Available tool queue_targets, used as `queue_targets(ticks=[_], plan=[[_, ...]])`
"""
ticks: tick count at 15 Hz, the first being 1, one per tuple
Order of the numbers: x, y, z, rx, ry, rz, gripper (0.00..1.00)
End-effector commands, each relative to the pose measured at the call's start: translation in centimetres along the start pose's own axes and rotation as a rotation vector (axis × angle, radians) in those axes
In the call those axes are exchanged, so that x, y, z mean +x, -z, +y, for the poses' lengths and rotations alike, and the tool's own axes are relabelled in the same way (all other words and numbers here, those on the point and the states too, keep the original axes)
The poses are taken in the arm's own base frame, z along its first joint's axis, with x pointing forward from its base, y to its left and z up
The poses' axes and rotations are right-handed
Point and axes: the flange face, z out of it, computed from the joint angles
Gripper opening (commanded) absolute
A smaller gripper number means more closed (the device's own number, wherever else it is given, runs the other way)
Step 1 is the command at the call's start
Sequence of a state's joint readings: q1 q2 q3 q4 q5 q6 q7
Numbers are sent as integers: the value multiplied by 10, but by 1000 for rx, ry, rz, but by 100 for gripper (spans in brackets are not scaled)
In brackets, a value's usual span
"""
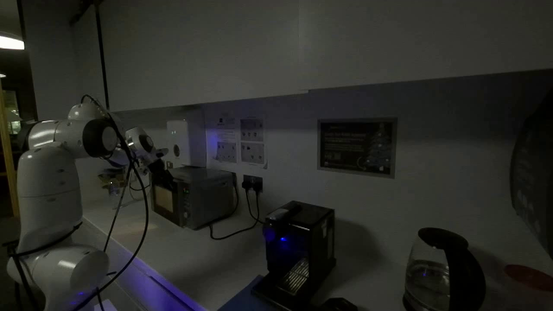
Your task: Close the microwave door
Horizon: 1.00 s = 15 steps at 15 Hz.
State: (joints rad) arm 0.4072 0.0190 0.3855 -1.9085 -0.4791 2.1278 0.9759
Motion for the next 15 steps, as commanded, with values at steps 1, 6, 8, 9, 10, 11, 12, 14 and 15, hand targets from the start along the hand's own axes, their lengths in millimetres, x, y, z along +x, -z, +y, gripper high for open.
queue_targets(ticks=[1,6,8,9,10,11,12,14,15], plan=[[11,6,-13,70,15,23,100],[7,-1,-15,109,93,32,100],[5,-2,-14,111,132,29,100],[4,-2,-13,104,159,33,100],[3,-2,-13,99,179,40,100],[3,-2,-12,93,187,40,100],[3,-3,-11,87,193,39,100],[3,-5,-10,70,198,37,100],[3,-6,-9,60,198,41,100]])
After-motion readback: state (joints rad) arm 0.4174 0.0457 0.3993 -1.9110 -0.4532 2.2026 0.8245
